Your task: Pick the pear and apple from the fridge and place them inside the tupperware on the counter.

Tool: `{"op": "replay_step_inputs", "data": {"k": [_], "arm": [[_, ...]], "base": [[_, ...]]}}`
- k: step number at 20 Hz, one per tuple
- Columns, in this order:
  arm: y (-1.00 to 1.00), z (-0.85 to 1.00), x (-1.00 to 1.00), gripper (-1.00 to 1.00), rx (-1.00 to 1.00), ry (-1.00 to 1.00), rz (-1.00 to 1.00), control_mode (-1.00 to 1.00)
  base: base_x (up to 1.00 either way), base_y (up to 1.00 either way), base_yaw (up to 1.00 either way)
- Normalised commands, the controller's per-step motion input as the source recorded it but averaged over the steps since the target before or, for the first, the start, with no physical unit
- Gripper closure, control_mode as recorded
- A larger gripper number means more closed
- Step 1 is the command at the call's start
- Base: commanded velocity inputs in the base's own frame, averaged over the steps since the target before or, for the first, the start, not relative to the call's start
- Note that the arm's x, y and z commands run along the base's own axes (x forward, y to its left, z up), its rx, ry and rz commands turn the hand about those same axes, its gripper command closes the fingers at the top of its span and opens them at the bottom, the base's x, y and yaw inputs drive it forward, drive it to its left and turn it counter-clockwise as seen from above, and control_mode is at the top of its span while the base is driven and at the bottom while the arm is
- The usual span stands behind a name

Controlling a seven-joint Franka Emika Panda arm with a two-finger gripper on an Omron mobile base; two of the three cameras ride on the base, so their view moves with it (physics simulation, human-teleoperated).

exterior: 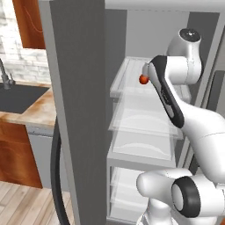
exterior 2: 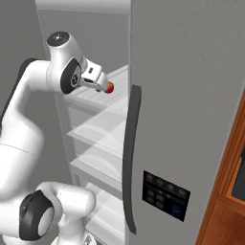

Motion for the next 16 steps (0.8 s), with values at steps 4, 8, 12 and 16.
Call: {"op": "replay_step_inputs", "data": {"k": [4,8,12,16], "arm": [[0.0,-0.06,0.38,-1.0,0.0,0.12,0.0,-1.0],[0.0,-0.09,0.33,-1.0,0.0,0.13,0.0,-1.0],[0.0,-0.13,0.25,-1.0,0.0,0.08,0.0,-1.0],[0.0,-0.06,0.23,-1.0,0.0,0.01,0.0,-1.0]], "base": [[0.0,0.0,0.0],[0.0,0.0,0.0],[0.0,0.0,0.0],[0.0,0.0,0.0]]}}
